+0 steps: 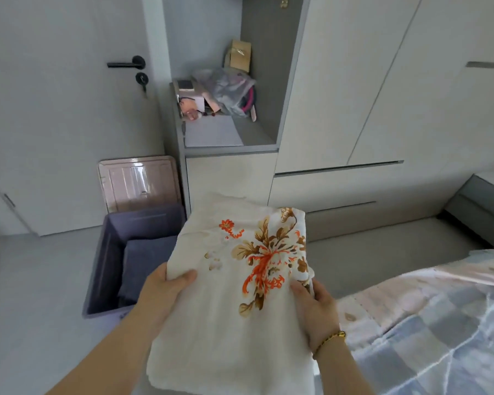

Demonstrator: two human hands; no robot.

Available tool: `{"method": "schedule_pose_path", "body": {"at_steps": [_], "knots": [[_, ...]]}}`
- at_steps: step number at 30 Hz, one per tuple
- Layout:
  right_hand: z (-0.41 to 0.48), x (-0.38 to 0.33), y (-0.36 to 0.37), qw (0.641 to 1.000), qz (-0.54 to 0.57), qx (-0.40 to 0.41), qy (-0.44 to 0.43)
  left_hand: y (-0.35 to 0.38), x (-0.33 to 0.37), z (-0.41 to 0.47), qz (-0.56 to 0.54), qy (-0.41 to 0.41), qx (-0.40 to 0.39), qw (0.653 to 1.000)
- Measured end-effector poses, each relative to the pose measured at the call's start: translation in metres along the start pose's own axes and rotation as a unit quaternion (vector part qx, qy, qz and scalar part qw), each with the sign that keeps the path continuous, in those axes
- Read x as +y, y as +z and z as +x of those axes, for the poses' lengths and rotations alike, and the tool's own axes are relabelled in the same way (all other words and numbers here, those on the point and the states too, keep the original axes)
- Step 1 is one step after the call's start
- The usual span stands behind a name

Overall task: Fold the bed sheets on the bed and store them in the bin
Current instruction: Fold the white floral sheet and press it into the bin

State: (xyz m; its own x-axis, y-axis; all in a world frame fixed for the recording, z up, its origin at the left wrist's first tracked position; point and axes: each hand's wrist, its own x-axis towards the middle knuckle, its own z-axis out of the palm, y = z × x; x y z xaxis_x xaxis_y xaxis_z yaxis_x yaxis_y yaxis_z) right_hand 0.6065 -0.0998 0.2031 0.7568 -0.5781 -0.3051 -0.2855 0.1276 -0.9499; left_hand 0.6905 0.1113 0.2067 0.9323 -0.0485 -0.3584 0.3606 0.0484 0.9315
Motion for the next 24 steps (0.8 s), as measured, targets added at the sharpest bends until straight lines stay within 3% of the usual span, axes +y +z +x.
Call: {"method": "schedule_pose_path", "body": {"at_steps": [7, 11, 17, 24], "knots": [[0.106, -0.043, 0.121, 0.992, -0.033, -0.124, 0.005, -0.054, 0.039, 0.112, -0.007, -0.04, 0.091, 0.995], [0.138, -0.05, 0.194, 0.983, -0.036, -0.18, 0.006, -0.101, 0.05, 0.172, 0.006, -0.047, 0.103, 0.994], [0.176, -0.038, 0.31, 0.985, -0.063, -0.159, 0.006, -0.179, 0.055, 0.288, 0.031, -0.093, 0.052, 0.994], [0.219, 0.007, 0.446, 0.98, -0.14, -0.132, 0.059, -0.273, 0.047, 0.418, 0.023, -0.213, -0.005, 0.977]]}}
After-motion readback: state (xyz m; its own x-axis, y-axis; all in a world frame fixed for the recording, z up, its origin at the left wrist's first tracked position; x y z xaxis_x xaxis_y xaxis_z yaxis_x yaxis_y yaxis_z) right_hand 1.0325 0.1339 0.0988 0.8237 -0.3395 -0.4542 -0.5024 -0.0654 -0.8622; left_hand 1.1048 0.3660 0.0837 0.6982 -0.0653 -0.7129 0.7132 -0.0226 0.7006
